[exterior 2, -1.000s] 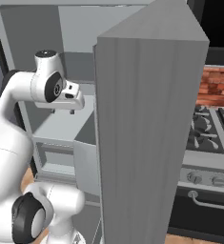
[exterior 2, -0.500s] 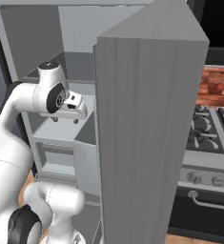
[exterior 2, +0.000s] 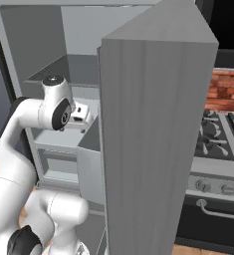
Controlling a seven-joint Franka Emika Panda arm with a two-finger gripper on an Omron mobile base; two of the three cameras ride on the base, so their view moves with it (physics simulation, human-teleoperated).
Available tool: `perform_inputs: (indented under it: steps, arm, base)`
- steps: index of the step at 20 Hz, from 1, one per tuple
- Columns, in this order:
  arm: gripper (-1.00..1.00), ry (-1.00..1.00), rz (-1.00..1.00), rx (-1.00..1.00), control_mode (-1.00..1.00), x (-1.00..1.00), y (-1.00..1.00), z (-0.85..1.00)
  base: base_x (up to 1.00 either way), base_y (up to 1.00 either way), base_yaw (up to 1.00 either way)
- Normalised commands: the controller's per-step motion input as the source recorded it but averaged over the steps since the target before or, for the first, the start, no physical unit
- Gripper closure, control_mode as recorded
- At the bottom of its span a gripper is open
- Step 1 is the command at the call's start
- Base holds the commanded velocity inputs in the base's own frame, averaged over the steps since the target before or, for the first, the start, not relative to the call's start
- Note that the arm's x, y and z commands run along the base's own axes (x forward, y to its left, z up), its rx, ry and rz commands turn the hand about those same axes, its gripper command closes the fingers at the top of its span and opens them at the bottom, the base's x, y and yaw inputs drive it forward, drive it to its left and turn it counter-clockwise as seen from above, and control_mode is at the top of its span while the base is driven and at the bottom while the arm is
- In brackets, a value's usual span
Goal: Pick the cheese from the fridge and the cheese grater from the cabinet and place them next to the salad bowl.
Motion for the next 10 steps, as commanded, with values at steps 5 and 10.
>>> perform_inputs:
  steps: [5, 10]
  arm:
    - [-1.00, -0.13, 0.00, 0.00, -1.00, 0.22, -0.02, -0.02]
    - [-1.00, -0.16, 0.00, 0.00, -1.00, 0.09, -0.02, -0.01]
  base:
    - [0.00, 0.00, 0.00]
    - [0.00, 0.00, 0.00]
